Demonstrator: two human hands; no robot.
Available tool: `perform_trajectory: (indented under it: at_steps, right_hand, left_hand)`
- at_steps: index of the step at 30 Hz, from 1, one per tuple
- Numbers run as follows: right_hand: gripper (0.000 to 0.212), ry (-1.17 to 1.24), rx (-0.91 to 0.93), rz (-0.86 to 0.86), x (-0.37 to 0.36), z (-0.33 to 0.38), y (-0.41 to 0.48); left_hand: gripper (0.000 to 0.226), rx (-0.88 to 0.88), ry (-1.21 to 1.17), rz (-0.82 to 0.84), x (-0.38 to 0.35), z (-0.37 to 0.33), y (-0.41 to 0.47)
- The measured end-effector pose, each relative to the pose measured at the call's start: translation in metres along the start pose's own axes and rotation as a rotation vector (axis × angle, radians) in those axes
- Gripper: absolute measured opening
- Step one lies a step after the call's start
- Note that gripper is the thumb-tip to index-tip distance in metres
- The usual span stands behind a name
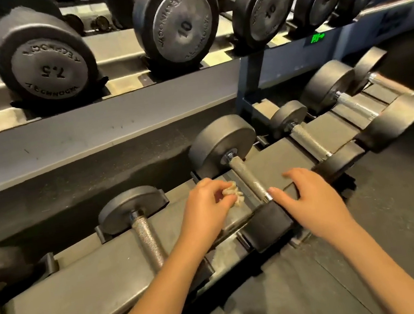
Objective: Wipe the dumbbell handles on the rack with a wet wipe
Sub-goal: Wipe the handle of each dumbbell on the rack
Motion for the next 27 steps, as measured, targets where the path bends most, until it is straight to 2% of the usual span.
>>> perform_trajectory:
  at_steps: [4,8,11,17,20,27]
  right_hand:
    - [0.067,0.013,0.013,-0.011,-0.002,-0.002,0.000]
    - [0.068,0.004,0.015,0.002,-0.003,-0.006,0.001]
    - [0.070,0.026,0.053,-0.004,-0.003,-0.008,0.002]
    - [0.059,0.030,0.154,0.003,0.001,-0.004,0.001]
    - [0.068,0.021,0.169,-0.001,-0.001,-0.002,0.001]
    - [0.084,-0.044,0.199,-0.007,-0.004,0.000,0.001]
  left_hand:
    - [0.025,-0.002,-0.011,-0.015,-0.021,0.002,0.025]
    - [0.026,0.036,0.019,-0.066,-0.029,0.006,0.039]
    - [0.026,0.070,0.063,-0.151,-0.034,0.009,0.043]
    - [0.027,0.127,0.149,-0.400,-0.029,0.010,0.049]
    - [0.025,0.147,0.129,-0.386,-0.036,0.007,0.051]
    - [0.026,0.156,0.119,-0.132,-0.047,0.003,0.036]
Point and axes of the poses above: each hand's wrist, its own y-axis towards the middle knuckle, its own x-axis out of the back of the hand, z = x × y, the point moved 8 cm from there along y, towards the middle knuckle, and after that the axes turned 14 degrees about -x, right-handed, at the moved point
